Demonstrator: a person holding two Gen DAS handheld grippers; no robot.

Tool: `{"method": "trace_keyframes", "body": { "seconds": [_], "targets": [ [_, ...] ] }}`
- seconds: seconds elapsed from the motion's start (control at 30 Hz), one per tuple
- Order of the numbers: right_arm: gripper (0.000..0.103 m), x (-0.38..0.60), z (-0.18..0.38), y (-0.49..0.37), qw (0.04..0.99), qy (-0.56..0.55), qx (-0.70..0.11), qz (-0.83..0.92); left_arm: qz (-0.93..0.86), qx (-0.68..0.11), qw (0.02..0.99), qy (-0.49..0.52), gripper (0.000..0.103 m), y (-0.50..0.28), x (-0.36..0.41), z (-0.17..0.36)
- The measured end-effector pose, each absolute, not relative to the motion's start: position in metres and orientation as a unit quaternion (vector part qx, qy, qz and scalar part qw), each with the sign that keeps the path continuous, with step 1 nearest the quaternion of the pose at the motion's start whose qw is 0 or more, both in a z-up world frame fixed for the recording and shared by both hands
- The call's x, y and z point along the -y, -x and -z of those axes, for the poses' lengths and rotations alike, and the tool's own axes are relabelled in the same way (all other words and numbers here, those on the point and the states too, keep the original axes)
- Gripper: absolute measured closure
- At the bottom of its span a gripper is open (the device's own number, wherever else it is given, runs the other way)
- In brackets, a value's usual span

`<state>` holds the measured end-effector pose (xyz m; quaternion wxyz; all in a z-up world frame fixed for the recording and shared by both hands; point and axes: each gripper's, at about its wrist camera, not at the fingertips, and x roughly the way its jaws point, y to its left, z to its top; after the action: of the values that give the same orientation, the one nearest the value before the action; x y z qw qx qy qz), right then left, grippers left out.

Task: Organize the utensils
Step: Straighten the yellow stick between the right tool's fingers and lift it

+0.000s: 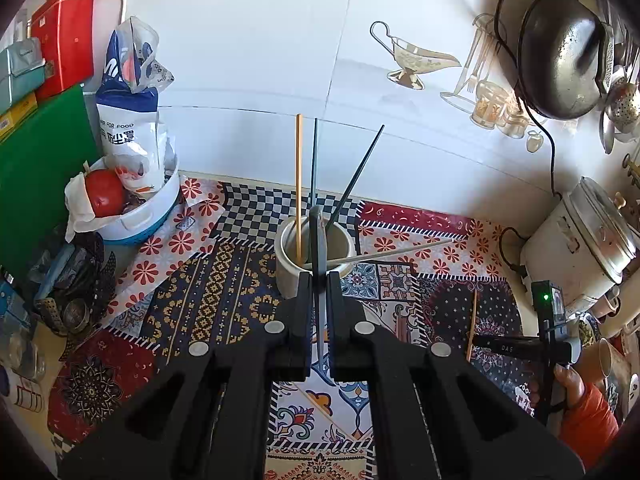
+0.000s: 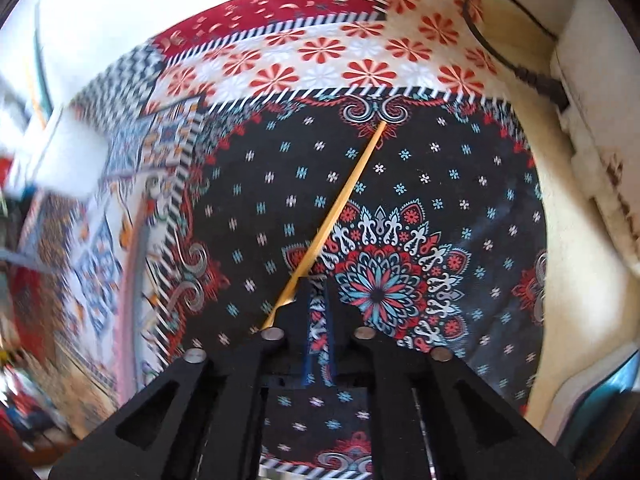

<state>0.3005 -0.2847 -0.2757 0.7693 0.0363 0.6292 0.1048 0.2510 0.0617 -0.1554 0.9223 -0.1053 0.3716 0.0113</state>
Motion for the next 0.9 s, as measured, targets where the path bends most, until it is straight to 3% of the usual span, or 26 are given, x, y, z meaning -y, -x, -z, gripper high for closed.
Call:
{"method": "trace_keyframes", "body": {
  "seconds": [0.1, 0.37, 0.53, 0.57, 0.6, 0.9],
  "targets": [
    [0.068, 0.286, 0.271, -0.3, 0.78, -0.055, -0.616, -0.099, -0.014, -0.37, 0.923, 0.102, 0.099, -0.251, -0.062, 0.154],
    [0.065, 0.24, 0.284, -0.303, 0.809, 0.059, -0.577, -0.095, -0.015, -0.374, 0.921, 0.107, 0.099, -0.255, -0.063, 0.156],
    [0.074, 0.226, 0.288, -0.301, 0.82, 0.077, -0.557, -0.106, -0.01, -0.375, 0.921, 0.104, 0.099, -0.258, -0.058, 0.157],
    [0.088, 0.221, 0.289, -0.304, 0.82, 0.077, -0.556, -0.11, -0.009, -0.375, 0.921, 0.103, 0.099, -0.258, -0.057, 0.157],
    [0.093, 0.216, 0.29, -0.308, 0.82, 0.077, -0.556, -0.116, -0.008, -0.375, 0.921, 0.103, 0.099, -0.258, -0.056, 0.156],
    [0.097, 0.201, 0.292, -0.325, 0.799, 0.075, -0.576, -0.154, -0.008, -0.376, 0.921, 0.105, 0.099, -0.258, -0.058, 0.157]
  ]
}}
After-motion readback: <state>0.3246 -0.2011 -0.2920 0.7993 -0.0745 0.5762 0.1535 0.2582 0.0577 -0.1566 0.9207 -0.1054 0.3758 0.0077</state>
